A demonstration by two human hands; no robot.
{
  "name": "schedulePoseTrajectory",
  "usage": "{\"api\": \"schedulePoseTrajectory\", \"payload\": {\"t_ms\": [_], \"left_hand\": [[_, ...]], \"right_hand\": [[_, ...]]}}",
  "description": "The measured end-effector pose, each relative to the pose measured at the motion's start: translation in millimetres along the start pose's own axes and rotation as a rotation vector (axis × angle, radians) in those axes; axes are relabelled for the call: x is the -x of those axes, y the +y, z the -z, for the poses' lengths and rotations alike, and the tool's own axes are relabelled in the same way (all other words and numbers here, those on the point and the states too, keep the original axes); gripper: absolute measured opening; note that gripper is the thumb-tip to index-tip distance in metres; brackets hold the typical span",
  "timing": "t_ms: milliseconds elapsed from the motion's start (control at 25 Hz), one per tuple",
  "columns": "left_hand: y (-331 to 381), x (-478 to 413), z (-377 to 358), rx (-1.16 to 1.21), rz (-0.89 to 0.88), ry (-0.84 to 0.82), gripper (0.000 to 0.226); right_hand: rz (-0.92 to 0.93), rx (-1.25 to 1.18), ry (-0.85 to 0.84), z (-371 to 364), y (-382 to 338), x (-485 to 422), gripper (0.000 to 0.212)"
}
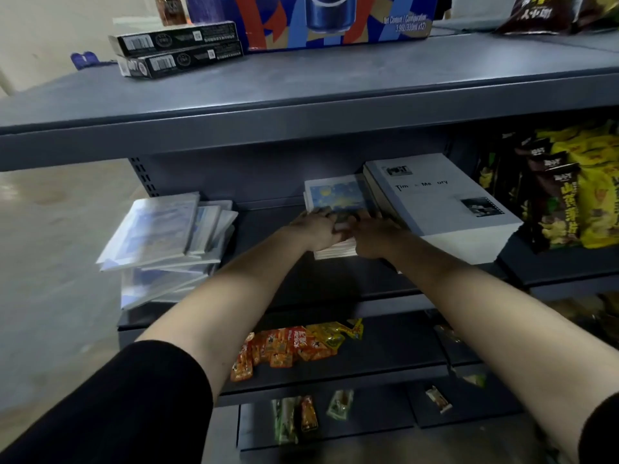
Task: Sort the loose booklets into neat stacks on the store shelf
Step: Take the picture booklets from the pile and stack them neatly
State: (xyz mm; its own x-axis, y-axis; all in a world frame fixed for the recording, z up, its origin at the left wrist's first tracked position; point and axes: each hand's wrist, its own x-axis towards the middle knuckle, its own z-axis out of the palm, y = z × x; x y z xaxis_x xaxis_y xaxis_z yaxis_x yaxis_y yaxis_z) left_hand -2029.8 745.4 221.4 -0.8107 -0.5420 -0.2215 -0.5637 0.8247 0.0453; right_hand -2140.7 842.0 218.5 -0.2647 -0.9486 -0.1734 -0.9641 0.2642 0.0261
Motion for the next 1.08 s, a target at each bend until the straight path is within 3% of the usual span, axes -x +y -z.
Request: {"api": "schedulePoseTrajectory", "payload": {"t_ms": [80,240,480,800,920,1000,1080], "left_hand": [[-9.4,11.7,8.0,0.026,0.037,-0.037,0.078],[-48.5,45.4,9.4,0.031,0.100,0.046,0.082],[-127.6,106.5,4.4,0.041,0.290,0.173,0.090],[-217.8,181.3,-39.3,0.110,0.579,0.095,0.099],[-239.6,191.8,-54.5,0.134,0.628,0.154,0.076],[-247.8,191.1,-57.2,0.187,0.582,0.263,0.057],[-253.3,189.1,-61.9,0.205,0.521,0.332,0.049]], "right_hand": [[0.075,0.073,0.088,11.4,-7.7,-1.2,0.060],[0.190,0.093,0.273,10.6,-49.4,-9.7,0.058],[0.258,-0.072,0.289,7.2,-138.8,-30.9,0.055],[0.440,-0.101,0.246,7.1,-242.1,-54.1,0.073],[0.501,-0.102,0.231,3.8,-268.8,-63.9,0.073],[0.515,-0.118,0.178,0.5,-281.0,-71.6,0.068],[0.550,-0.085,0.230,-7.0,-292.2,-79.8,0.064]]}}
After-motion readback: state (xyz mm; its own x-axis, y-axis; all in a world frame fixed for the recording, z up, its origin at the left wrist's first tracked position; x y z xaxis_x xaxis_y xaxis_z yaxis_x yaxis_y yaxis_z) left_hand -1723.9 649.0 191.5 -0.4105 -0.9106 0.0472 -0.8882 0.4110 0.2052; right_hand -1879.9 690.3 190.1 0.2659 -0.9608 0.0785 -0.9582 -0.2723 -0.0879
